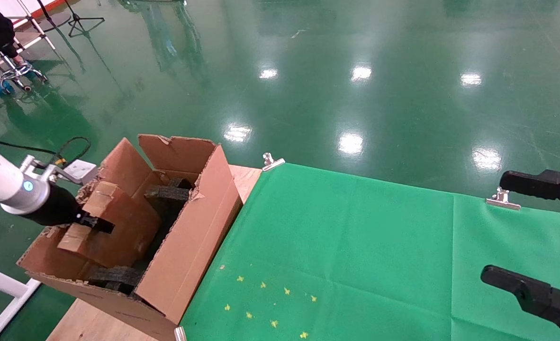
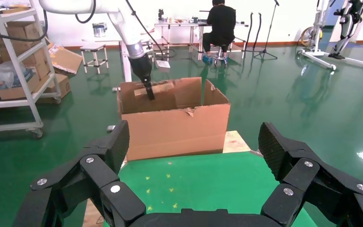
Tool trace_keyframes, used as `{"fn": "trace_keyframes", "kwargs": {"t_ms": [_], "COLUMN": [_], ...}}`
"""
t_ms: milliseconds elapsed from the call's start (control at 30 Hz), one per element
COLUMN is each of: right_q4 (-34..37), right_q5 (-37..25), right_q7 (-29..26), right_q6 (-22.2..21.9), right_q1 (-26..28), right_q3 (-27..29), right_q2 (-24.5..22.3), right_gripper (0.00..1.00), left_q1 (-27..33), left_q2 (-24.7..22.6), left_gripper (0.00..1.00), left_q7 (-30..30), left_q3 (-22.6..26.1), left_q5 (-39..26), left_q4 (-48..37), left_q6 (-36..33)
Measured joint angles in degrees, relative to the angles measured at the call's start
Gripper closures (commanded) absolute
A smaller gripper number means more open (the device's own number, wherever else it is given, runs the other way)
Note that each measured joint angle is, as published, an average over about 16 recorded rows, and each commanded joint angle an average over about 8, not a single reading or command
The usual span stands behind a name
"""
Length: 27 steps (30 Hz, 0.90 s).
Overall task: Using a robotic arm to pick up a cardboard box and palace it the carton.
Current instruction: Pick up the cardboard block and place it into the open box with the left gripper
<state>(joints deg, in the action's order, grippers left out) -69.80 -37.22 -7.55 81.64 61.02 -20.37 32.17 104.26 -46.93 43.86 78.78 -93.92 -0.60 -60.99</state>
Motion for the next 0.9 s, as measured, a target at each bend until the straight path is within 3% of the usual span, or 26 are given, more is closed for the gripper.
{"fn": "trace_keyframes", "kwargs": {"t_ms": [500,533,767,800,900], "right_q4": [0.00,0.00,0.01,0.01,0.01], "right_q5": [0.00,0.00,0.00,0.00,0.00], "right_q7": [0.00,0.00,0.00,0.00,0.00], "right_q6": [0.00,0.00,-0.01,-0.01,-0.01], "right_q1": [0.00,0.00,-0.01,-0.01,-0.01], "right_q3": [0.00,0.00,0.00,0.01,0.01], "right_q2": [0.00,0.00,-0.01,-0.01,-0.01], "right_gripper": [0.00,0.00,0.00,0.00,0.00], "left_q1": [-5.93,-6.18,-7.23,-7.28,-7.31], "left_q2": [-1.26,-1.31,-1.55,-1.56,-1.55], "left_gripper": [0.99,0.93,0.06,0.00,0.00], "left_q7": [1.75,1.86,2.40,2.44,2.53], "left_q3": [-1.29,-1.36,-1.69,-1.72,-1.79], "left_q5": [1.82,1.92,2.39,2.44,2.54], "left_q4": [0.19,0.19,0.19,0.19,0.18], "left_q6": [3.82,4.00,4.60,4.62,4.65]}}
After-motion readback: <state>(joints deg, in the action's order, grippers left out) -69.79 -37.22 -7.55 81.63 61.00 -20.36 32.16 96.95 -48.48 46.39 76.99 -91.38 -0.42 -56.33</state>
